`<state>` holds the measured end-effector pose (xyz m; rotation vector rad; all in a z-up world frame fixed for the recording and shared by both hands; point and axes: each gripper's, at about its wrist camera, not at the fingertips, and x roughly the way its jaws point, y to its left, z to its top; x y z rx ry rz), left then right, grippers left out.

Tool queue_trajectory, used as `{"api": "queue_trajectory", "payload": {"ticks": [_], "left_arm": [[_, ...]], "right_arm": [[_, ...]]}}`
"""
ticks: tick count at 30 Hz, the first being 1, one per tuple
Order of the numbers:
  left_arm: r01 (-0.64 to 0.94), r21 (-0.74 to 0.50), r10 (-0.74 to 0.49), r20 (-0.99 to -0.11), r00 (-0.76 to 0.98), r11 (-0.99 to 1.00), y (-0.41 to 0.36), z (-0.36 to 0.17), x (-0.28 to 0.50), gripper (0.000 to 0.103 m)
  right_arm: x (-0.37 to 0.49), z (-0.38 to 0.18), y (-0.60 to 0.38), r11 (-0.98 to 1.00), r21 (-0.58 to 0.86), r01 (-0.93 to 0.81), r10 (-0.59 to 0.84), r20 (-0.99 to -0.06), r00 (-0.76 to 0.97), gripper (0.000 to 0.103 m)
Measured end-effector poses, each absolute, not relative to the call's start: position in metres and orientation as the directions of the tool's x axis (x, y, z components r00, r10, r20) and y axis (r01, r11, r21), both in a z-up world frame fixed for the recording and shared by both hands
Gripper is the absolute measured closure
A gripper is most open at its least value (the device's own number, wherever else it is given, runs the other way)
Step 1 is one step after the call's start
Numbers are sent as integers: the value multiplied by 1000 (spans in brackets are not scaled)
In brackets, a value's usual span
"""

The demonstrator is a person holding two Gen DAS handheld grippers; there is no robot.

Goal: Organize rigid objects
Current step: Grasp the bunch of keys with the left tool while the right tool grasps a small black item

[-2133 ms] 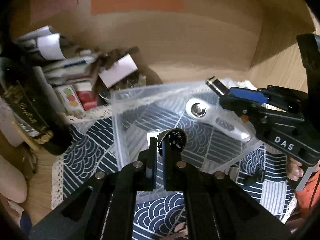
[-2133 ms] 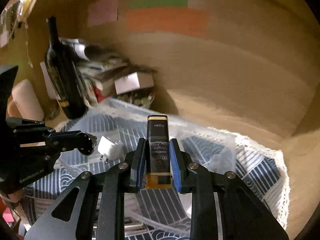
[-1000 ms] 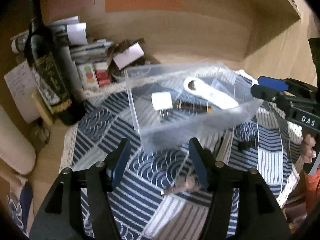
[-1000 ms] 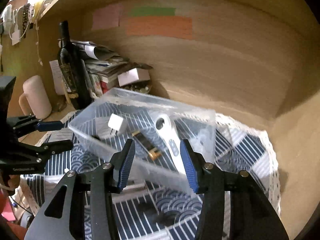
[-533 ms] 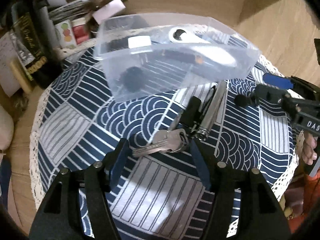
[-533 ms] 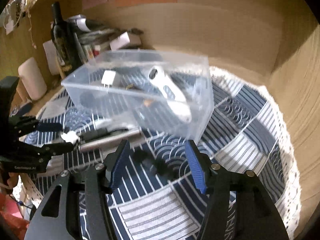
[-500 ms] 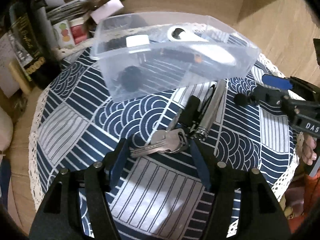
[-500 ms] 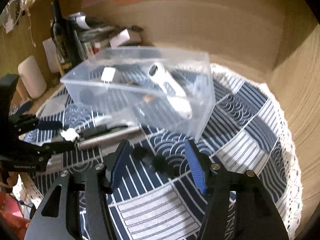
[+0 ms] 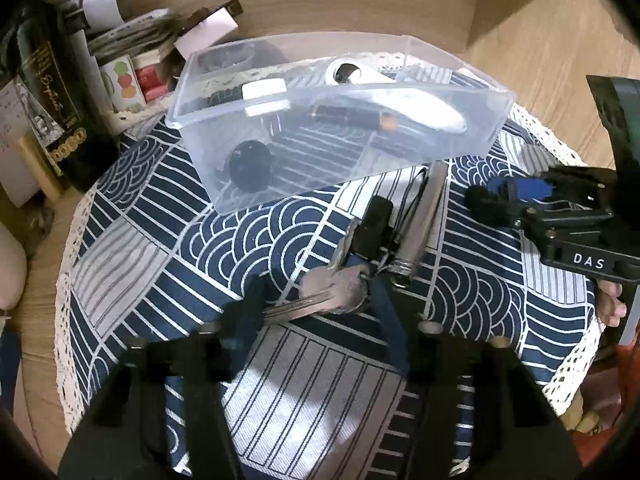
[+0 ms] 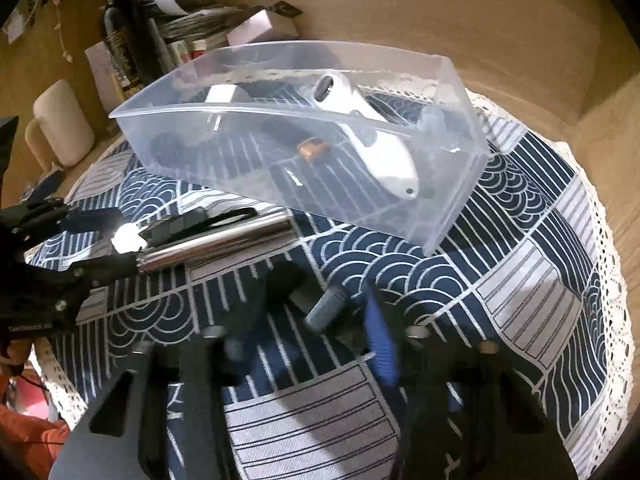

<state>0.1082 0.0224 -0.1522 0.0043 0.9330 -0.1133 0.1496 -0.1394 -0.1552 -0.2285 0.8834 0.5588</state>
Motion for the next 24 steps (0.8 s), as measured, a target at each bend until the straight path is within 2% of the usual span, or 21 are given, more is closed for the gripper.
{"api": "queue_trajectory", "payload": {"ticks": [4,7,10,11,13,17,18,19,21,24], "left_arm": [[101,-56,-105,-801,589,993,24,-151,108,53],[104,-47,-100,-802,589,993,24,-150,106,54],[126,-20,-90,-808,583,992,19,-147,103,54],[134,-18,-93,-811,577,991,16,-147,104,52],[146,-12,-94,-815,571,989,12,-147,105,39],[165,10,-86,-822,564,986,5,-152,112,40],[176,8,-95,-819,566,984,3,-152,113,47],[190,-2,-110,-819,563,982,3,-151,114,61],[199,4,-111,-817,565,980,2,-149,114,74],[200,-6,-121,-814,569,980,3,-148,111,80]], "right_arm": [[145,-154,-140,836,26,-548,357,-784,508,73],[144,-154,-142,831,37,-554,368,-784,499,81],[143,-153,-144,831,47,-554,372,-786,493,81],[142,-153,-145,832,51,-553,375,-786,492,81],[144,-153,-145,832,59,-551,380,-785,489,81],[143,-154,-143,829,54,-556,380,-784,490,81],[142,-154,-143,828,54,-558,381,-784,490,81],[141,-154,-143,829,52,-557,380,-783,492,81],[138,-153,-143,833,53,-551,378,-782,496,81],[136,-151,-145,836,55,-547,381,-774,506,81]]}}
